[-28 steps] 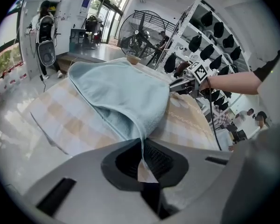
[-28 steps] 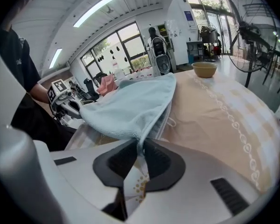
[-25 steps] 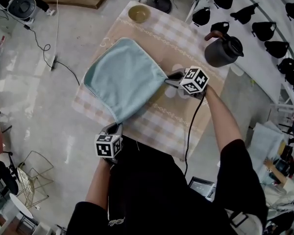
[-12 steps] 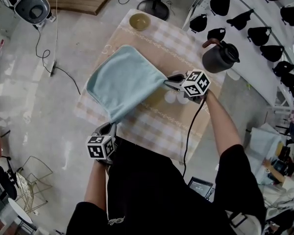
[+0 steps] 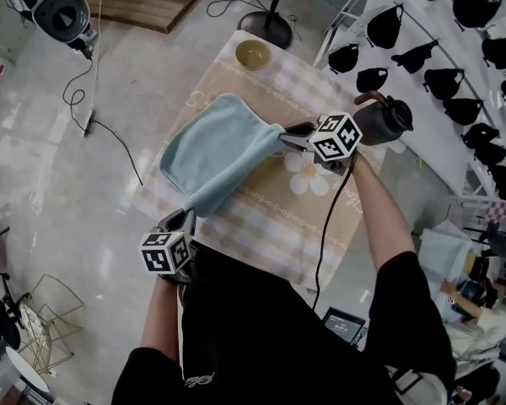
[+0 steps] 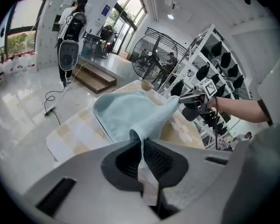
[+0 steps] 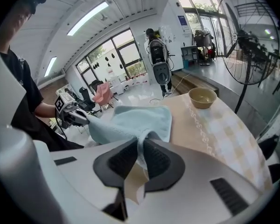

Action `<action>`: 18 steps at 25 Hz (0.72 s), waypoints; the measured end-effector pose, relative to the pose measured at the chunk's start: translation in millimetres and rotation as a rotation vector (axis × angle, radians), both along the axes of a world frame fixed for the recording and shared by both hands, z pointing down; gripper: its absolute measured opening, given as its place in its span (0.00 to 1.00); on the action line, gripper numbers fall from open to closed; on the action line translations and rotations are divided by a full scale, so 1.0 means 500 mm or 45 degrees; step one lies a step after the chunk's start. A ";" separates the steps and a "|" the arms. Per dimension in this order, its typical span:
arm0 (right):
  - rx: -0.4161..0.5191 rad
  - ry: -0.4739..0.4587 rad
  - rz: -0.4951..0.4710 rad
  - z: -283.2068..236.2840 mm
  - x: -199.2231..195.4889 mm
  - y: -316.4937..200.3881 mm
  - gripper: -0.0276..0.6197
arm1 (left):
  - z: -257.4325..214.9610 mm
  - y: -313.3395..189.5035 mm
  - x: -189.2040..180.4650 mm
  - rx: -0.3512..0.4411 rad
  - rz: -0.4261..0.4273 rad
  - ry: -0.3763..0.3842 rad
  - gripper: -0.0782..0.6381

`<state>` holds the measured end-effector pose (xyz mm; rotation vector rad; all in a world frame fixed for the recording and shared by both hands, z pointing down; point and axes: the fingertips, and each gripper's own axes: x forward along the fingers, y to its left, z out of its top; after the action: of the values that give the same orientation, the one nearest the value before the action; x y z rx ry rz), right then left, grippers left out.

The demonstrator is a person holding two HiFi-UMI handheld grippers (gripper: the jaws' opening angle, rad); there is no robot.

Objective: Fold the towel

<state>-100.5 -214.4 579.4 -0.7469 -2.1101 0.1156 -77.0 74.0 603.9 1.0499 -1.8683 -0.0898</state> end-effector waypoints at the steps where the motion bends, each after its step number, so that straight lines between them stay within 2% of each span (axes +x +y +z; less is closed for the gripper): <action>1: 0.012 -0.001 0.001 -0.002 -0.014 0.003 0.11 | -0.001 0.003 -0.015 0.006 -0.012 0.002 0.13; 10: 0.090 0.025 0.038 0.003 -0.131 0.028 0.11 | 0.012 0.028 -0.130 0.022 -0.050 0.029 0.13; 18: 0.143 0.046 0.093 0.023 -0.237 0.036 0.11 | 0.031 0.036 -0.228 0.014 -0.018 0.066 0.13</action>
<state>-218.9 -196.5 590.8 -0.5975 -2.0910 0.0489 -191.0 91.8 619.6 1.0326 -1.8304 -0.1347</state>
